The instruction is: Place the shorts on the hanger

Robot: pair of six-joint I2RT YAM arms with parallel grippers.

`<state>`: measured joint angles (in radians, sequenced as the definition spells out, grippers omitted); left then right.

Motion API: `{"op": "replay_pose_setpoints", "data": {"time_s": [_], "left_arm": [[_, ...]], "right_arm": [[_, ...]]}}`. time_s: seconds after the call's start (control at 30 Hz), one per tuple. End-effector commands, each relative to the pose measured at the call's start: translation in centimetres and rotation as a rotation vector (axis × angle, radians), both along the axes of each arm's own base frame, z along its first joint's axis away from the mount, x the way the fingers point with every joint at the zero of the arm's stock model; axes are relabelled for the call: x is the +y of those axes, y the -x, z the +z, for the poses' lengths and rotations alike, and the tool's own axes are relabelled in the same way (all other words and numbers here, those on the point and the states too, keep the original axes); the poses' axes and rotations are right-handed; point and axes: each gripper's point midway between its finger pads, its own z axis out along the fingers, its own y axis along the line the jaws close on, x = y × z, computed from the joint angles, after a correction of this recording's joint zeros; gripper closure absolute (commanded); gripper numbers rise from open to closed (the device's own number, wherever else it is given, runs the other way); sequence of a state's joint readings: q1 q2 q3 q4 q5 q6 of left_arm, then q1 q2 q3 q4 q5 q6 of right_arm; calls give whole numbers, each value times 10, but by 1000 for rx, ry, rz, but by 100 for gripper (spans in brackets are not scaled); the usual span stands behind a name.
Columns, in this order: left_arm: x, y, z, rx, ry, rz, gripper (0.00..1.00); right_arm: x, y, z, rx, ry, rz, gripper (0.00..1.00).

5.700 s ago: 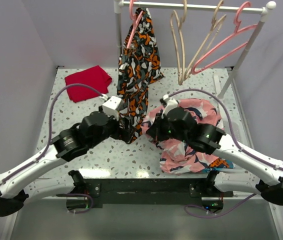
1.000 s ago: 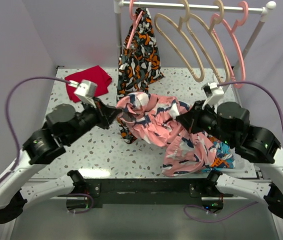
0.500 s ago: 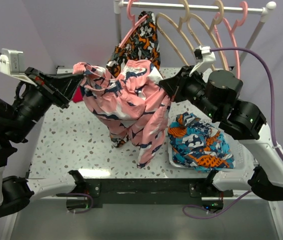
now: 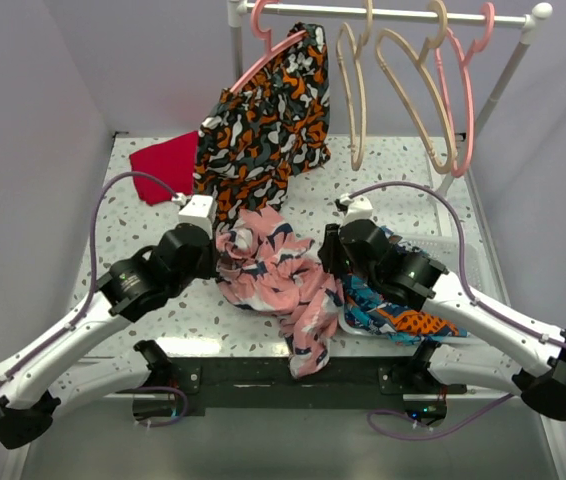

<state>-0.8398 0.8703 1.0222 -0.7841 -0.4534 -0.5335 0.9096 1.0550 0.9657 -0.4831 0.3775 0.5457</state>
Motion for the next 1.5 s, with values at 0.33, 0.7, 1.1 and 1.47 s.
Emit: {"op": "replay_pose_setpoints", "data": {"time_s": [0.33,0.7,1.1,1.47], "left_arm": [[-11,-29,-22,27,131,-10,100],[-16,-31,-8,7,131,-47,100],[-15,-31,-4,0,107,-60,100],[-17,-30,-5,0,118,-71,100]], "right_arm": [[-7,-23,209,-326,-152,-45,36],[-25,-92,263,-430,-27,-335,28],[-13,-186,258,-401,-96,-496,23],[-25,-170,228,-355,-36,-473,48]]}}
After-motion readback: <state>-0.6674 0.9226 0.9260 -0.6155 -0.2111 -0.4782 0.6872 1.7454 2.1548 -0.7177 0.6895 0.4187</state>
